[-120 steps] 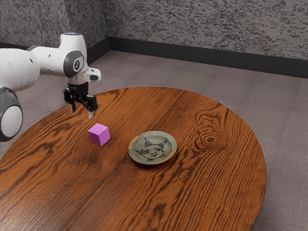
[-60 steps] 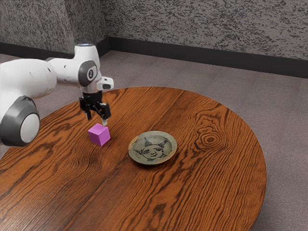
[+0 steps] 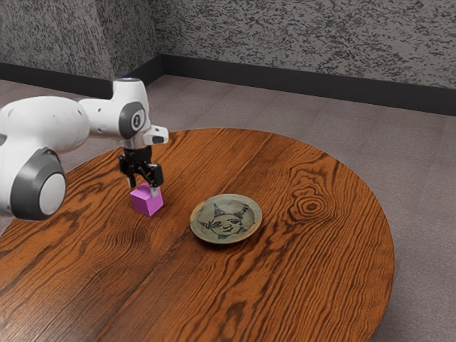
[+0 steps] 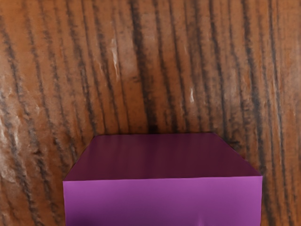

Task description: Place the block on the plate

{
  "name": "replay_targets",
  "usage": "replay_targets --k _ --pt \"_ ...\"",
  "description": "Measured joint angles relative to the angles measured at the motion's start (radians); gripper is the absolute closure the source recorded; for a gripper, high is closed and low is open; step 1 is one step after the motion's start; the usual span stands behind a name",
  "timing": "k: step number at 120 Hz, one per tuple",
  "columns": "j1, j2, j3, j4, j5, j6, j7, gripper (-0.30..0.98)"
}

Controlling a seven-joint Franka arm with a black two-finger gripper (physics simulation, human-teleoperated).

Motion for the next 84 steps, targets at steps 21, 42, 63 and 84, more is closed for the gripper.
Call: replay_targets --k 21,42,63,84 --pt "0.001 0.028 -0.002 0.017 -0.005 0.0 0.008 0.0" --pt "0.001 0.035 -0.002 0.019 -0.008 0.0 0.014 0.07" --pt "0.001 0.039 -0.002 0.019 -0.012 -0.004 0.018 0.23" --pt "0.001 0.044 -0.002 0.033 -0.01 -0.006 0.019 0.29"
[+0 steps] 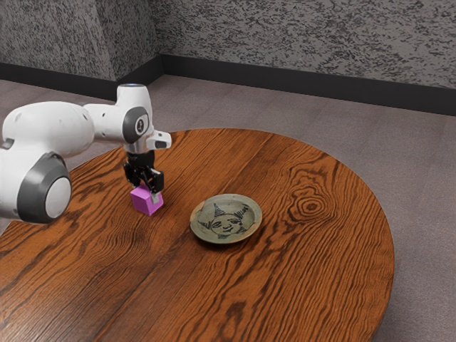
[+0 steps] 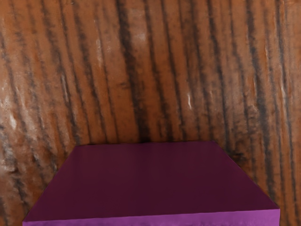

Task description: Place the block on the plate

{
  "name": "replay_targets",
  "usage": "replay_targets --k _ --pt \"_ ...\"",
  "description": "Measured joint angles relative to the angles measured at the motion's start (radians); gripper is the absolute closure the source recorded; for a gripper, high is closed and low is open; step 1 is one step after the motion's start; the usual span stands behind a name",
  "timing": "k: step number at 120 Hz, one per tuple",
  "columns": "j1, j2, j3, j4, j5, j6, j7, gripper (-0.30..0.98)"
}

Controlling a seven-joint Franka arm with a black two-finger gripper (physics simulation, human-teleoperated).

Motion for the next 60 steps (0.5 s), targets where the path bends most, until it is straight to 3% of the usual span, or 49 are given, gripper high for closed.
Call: replay_targets --k 41,60 --pt "-0.005 -0.158 0.006 0.0 0.022 -0.022 0.002 0.32" --pt "-0.075 -0.216 -0.01 -0.016 0.031 -0.027 0.002 0.33"
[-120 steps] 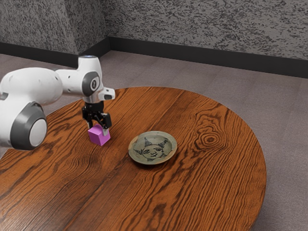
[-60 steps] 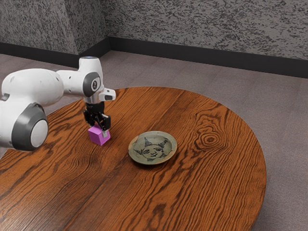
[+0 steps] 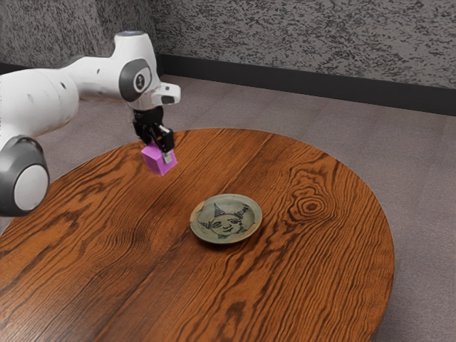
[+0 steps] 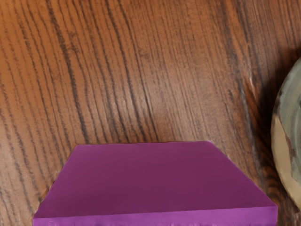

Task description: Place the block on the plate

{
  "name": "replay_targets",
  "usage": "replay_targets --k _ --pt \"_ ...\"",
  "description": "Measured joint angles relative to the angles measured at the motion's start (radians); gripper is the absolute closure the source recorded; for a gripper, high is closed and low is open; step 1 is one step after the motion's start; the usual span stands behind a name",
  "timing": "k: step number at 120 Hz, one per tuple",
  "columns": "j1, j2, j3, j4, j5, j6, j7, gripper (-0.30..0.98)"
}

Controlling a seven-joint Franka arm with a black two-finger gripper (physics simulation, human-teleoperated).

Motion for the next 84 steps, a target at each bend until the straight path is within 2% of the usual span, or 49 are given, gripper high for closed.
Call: replay_targets --k 20,46,84 --pt "-0.084 -0.048 -0.051 -0.024 0.004 -0.002 -0.001 0.34" --pt "-0.181 -0.049 -0.085 -0.03 0.005 0.005 -0.002 0.35" --pt "-0.206 -0.004 -0.102 -0.083 0.004 0.043 -0.003 0.35"
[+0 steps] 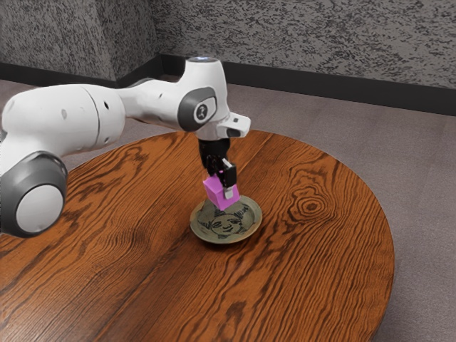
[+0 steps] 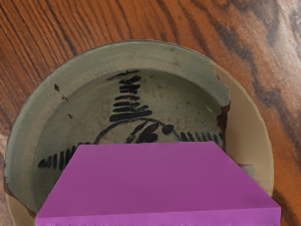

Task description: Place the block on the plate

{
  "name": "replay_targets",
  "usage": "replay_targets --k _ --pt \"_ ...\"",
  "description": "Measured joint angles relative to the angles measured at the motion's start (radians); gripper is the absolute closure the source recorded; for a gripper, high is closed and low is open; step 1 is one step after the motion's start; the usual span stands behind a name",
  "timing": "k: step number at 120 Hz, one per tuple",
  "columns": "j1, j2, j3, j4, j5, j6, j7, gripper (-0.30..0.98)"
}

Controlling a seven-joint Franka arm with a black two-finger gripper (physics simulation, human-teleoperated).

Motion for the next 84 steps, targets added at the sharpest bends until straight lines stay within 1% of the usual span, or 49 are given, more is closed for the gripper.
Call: replay_targets --k 18,40,50,70,84 --pt "0.0 0.008 -0.001 -0.054 -0.005 0.031 0.003 0.35" --pt "0.001 0.006 -0.001 -0.079 -0.008 0.059 0.005 0.35" --pt "0.001 0.004 -0.001 -0.08 -0.009 0.065 0.006 0.3" --pt "0.0 0.002 -0.001 -0.081 -0.016 0.074 0.014 0.15" --pt "0.001 -0.001 0.001 -0.08 -0.017 0.079 0.02 0.09"
